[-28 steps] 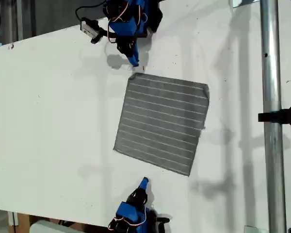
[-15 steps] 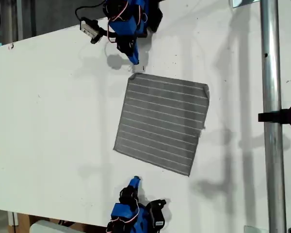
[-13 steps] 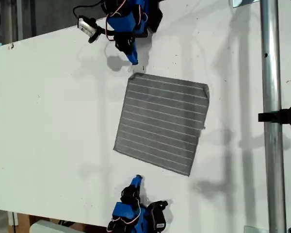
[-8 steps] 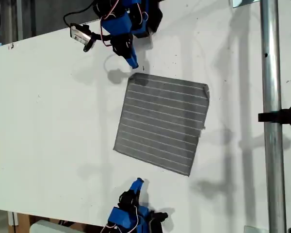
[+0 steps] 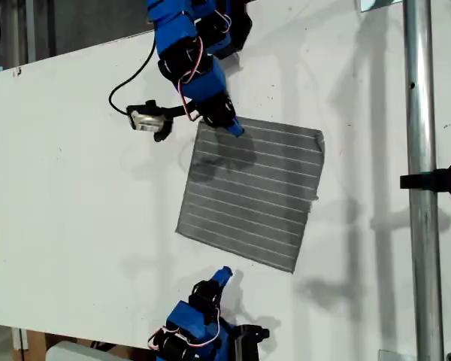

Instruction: Grasp corners of a towel and fold twice.

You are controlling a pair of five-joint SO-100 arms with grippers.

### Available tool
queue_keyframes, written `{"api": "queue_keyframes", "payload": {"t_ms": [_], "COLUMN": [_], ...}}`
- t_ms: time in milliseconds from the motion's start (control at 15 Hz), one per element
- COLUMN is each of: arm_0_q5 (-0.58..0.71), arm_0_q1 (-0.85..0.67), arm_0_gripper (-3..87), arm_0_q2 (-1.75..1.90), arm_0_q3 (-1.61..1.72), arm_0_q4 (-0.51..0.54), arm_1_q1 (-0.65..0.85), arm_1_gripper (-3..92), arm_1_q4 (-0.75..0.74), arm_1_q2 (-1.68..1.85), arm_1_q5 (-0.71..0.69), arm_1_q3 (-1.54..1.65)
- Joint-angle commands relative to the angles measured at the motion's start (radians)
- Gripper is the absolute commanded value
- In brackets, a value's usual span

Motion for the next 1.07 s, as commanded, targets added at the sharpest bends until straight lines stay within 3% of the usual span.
{"api": "queue_keyframes", "payload": {"t_ms": [0, 333, 467, 600, 667, 1000], "arm_0_q5": [0.025, 0.035, 0.038, 0.046, 0.046, 0.028], "arm_0_q1": [0.08, 0.126, 0.118, 0.109, 0.109, 0.114], "arm_0_gripper": [-2.9, -2.9, -2.9, -2.9, -2.9, -2.9], "arm_0_q2": [-0.114, -0.288, -0.29, -0.295, -0.301, -0.328], "arm_0_q3": [-0.146, -0.278, -0.27, -0.265, -0.265, -0.265], "arm_0_q4": [-0.023, 0.012, 0.018, 0.021, 0.021, 0.02], "arm_1_q1": [-0.052, -0.19, -0.245, -0.29, -0.301, -0.305], "arm_1_gripper": [-0.3, -0.3, 1.8, 29.2, 36.0, 36.3], "arm_1_q4": [0.018, 0.014, 0.029, 0.106, 0.146, 0.215], "arm_1_q2": [-0.149, -0.356, -0.445, -0.618, -0.696, -0.808], "arm_1_q5": [-0.015, -0.021, -0.103, -0.135, -0.143, -0.095], "arm_1_q3": [-0.202, -0.336, -0.43, -0.64, -0.729, -0.73]}}
